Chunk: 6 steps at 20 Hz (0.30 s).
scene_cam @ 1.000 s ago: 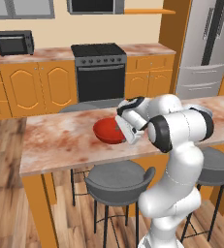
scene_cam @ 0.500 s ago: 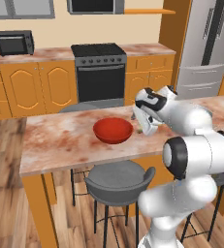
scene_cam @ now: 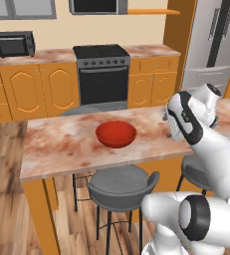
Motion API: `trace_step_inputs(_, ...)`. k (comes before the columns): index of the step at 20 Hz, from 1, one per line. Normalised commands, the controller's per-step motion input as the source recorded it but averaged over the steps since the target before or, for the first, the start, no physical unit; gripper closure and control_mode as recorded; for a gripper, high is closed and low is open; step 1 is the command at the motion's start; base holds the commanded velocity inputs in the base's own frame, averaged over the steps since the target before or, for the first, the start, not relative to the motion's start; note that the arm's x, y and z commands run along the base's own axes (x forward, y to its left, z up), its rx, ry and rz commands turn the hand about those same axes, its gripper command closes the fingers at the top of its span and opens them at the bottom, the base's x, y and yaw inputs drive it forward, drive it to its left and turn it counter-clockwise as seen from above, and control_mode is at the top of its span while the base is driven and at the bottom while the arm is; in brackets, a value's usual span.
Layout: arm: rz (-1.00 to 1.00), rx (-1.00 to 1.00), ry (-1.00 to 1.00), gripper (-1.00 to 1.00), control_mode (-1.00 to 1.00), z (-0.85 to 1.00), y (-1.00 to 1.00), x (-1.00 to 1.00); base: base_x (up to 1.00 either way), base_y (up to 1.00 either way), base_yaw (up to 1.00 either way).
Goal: Pick up the bowls from the cabinet and place each bowl in front of a stool on the dining counter.
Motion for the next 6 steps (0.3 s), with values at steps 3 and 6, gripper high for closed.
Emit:
trace_step_inputs(3,-0.2,0.0,0.07,-1.0,-1.0,0.99,-0.35,-1.0,0.0,0.0,0.0)
trace_step_inputs(6,-0.18,0.0,0.03,-1.0,-1.0,1.0,-0.27,-1.0,0.0,0.0,0.0)
